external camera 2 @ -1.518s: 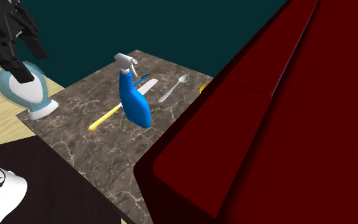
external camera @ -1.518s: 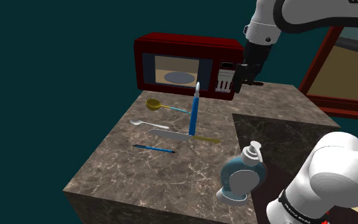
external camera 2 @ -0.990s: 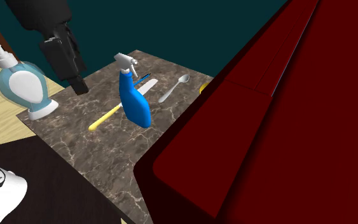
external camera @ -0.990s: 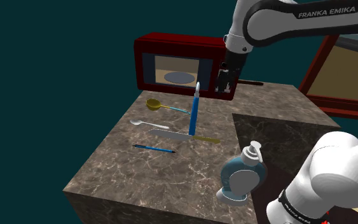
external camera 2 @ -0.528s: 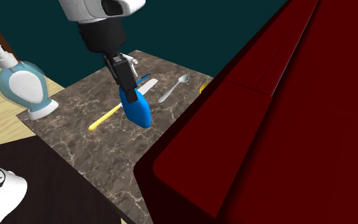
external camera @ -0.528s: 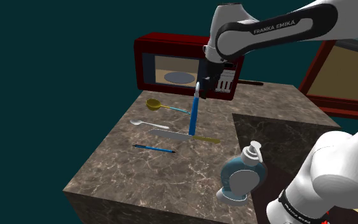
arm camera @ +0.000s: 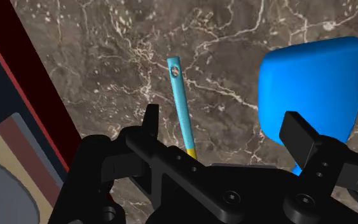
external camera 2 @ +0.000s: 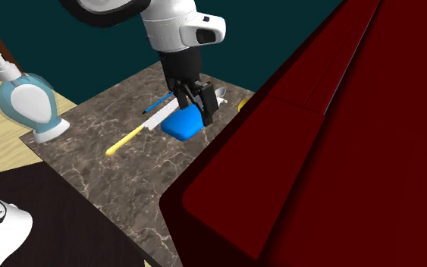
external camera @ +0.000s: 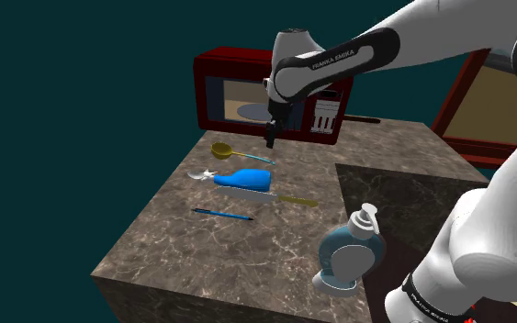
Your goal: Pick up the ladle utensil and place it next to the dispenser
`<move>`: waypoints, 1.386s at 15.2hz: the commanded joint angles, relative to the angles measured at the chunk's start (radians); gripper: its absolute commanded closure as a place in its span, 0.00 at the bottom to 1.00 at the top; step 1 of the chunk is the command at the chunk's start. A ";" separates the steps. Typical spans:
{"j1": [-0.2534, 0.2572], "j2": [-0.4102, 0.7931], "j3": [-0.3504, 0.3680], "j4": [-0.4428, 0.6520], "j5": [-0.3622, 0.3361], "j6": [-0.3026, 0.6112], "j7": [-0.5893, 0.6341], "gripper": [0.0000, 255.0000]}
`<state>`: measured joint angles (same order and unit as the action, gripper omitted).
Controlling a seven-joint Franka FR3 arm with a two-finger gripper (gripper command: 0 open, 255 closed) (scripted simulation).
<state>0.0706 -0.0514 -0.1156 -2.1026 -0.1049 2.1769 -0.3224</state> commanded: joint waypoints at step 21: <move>0.005 0.551 0.046 0.435 0.030 0.142 -0.204 0.00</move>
<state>0.0770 0.4939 -0.0695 -1.6676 -0.0752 2.3124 -0.5256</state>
